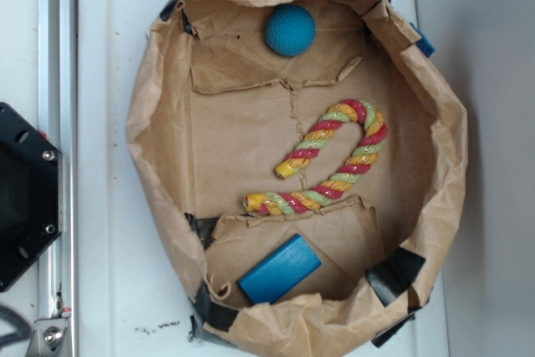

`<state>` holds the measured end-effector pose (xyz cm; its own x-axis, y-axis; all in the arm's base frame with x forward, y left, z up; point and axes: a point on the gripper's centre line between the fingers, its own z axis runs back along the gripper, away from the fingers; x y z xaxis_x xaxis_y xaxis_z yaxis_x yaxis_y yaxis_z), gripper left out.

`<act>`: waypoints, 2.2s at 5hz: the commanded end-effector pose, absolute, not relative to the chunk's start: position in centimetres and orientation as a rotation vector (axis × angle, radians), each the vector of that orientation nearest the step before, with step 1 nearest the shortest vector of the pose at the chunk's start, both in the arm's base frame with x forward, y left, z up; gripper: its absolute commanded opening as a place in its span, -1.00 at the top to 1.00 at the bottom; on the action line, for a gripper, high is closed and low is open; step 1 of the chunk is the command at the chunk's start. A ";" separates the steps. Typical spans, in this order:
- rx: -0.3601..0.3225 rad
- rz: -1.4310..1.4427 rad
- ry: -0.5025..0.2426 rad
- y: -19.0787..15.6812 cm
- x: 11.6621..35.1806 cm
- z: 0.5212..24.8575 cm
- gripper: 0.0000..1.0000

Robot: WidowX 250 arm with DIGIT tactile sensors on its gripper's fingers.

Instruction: Grab the blue ball.

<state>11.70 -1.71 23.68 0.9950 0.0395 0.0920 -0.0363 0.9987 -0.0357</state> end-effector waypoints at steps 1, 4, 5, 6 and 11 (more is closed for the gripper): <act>-0.034 0.038 -0.093 -1.7 11.7 23.7 -1.00; -0.020 0.156 -0.067 1.4 25.3 22.1 -1.00; 0.018 0.405 -0.137 2.3 27.0 21.9 -1.00; 0.075 0.652 -0.170 2.1 25.7 21.5 -1.00; 0.082 0.872 -0.270 2.6 24.3 22.6 -1.00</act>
<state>24.95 1.68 21.04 0.6305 0.7423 0.2271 -0.7619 0.6477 -0.0022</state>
